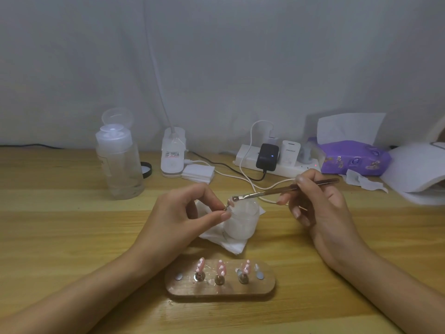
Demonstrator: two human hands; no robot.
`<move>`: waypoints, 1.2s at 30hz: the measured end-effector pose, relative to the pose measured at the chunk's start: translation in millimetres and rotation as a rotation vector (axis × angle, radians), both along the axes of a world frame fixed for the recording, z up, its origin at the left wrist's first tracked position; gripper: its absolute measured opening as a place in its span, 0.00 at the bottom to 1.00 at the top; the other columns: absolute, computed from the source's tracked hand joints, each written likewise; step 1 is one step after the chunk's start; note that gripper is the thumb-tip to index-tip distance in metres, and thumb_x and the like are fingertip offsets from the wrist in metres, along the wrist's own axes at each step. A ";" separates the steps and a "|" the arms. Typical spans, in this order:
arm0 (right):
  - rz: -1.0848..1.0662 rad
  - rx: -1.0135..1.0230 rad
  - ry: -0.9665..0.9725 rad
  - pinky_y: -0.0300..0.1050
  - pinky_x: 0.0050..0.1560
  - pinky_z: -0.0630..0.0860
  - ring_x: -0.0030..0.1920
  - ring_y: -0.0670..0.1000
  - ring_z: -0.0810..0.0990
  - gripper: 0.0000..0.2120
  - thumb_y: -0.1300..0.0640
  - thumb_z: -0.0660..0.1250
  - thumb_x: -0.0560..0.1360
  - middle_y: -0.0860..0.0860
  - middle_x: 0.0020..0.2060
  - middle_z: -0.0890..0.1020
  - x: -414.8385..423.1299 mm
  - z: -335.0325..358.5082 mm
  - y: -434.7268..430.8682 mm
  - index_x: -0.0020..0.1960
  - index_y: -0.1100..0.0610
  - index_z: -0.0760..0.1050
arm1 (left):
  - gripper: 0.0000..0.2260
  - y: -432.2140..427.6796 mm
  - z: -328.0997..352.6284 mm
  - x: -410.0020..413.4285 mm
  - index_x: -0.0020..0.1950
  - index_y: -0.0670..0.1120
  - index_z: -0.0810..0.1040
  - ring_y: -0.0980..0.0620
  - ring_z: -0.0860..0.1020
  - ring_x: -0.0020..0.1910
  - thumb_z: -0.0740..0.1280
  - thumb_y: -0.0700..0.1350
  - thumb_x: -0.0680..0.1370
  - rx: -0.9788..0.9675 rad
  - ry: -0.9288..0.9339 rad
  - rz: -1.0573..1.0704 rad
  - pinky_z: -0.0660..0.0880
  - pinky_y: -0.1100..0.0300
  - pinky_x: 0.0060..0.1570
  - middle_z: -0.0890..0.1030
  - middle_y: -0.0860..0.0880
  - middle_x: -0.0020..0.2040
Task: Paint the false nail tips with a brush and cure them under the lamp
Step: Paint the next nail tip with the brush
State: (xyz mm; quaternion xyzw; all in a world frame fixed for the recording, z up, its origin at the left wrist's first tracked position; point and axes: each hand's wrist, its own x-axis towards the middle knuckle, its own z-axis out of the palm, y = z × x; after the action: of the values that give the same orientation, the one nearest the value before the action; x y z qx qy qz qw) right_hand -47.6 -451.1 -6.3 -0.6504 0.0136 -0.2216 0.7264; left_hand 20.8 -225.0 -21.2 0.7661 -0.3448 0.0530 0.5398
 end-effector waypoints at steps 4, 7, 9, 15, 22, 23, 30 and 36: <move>0.044 -0.050 0.004 0.34 0.24 0.65 0.26 0.46 0.72 0.09 0.49 0.64 0.74 0.58 0.34 0.84 -0.2 0.2 2.3 0.36 0.49 0.74 | 0.08 0.8 -1.0 1.0 0.39 0.55 0.82 0.59 0.69 0.27 0.73 0.58 0.68 -0.004 0.012 0.008 0.65 0.70 0.30 0.79 0.53 0.32; -0.027 -0.033 0.013 0.34 0.23 0.63 0.25 0.46 0.70 0.10 0.54 0.64 0.77 0.56 0.31 0.82 -0.2 -1.1 -0.9 0.36 0.51 0.72 | 0.09 0.9 -1.5 1.6 0.40 0.55 0.82 0.58 0.68 0.28 0.73 0.59 0.68 0.001 0.018 0.010 0.65 0.69 0.30 0.79 0.50 0.32; -0.010 -0.013 -0.009 0.34 0.23 0.64 0.25 0.46 0.71 0.09 0.52 0.64 0.76 0.56 0.31 0.83 -0.7 -0.5 -1.1 0.37 0.52 0.72 | 0.09 1.0 -1.3 1.4 0.40 0.55 0.82 0.58 0.68 0.27 0.73 0.59 0.68 -0.003 0.019 0.004 0.65 0.69 0.30 0.80 0.50 0.32; 0.002 -0.058 0.018 0.34 0.23 0.64 0.26 0.46 0.71 0.10 0.54 0.63 0.77 0.56 0.31 0.83 -0.1 -0.9 0.8 0.37 0.51 0.72 | 0.10 0.6 -1.2 1.7 0.40 0.55 0.82 0.58 0.68 0.27 0.73 0.60 0.67 -0.004 0.024 -0.005 0.66 0.68 0.30 0.80 0.49 0.33; 0.052 -0.049 0.000 0.34 0.23 0.64 0.26 0.46 0.72 0.09 0.50 0.63 0.75 0.57 0.34 0.84 -0.6 0.4 2.4 0.39 0.54 0.71 | 0.09 1.1 -1.6 1.5 0.40 0.56 0.82 0.58 0.68 0.28 0.73 0.59 0.68 0.002 0.016 0.005 0.65 0.69 0.30 0.79 0.51 0.32; 0.031 -0.042 0.014 0.34 0.23 0.64 0.26 0.46 0.71 0.09 0.51 0.63 0.76 0.57 0.33 0.84 -0.2 0.0 2.0 0.38 0.52 0.72 | 0.09 1.1 -1.5 1.2 0.40 0.55 0.82 0.58 0.69 0.28 0.73 0.59 0.68 0.002 0.016 0.006 0.66 0.69 0.29 0.78 0.52 0.31; 0.073 -0.040 -0.015 0.34 0.23 0.64 0.26 0.46 0.72 0.10 0.49 0.64 0.74 0.57 0.34 0.84 -1.6 2.1 4.3 0.34 0.46 0.75 | 0.11 0.9 -1.6 1.6 0.40 0.55 0.82 0.57 0.68 0.28 0.72 0.61 0.67 0.000 0.017 0.004 0.66 0.67 0.29 0.80 0.50 0.33; 0.020 -0.013 -0.006 0.34 0.23 0.64 0.26 0.46 0.72 0.11 0.49 0.64 0.74 0.55 0.32 0.83 -1.2 1.6 1.2 0.33 0.46 0.75 | 0.11 1.3 -1.9 1.7 0.41 0.56 0.82 0.57 0.69 0.28 0.72 0.61 0.67 0.006 0.022 -0.011 0.67 0.68 0.29 0.81 0.51 0.34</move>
State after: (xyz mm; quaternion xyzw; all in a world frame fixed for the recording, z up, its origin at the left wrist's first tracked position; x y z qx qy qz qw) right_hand -48.8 -449.8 -4.7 -0.6544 0.0034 -0.2164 0.7245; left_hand 22.5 -223.7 -23.1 0.7664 -0.3430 0.0404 0.5417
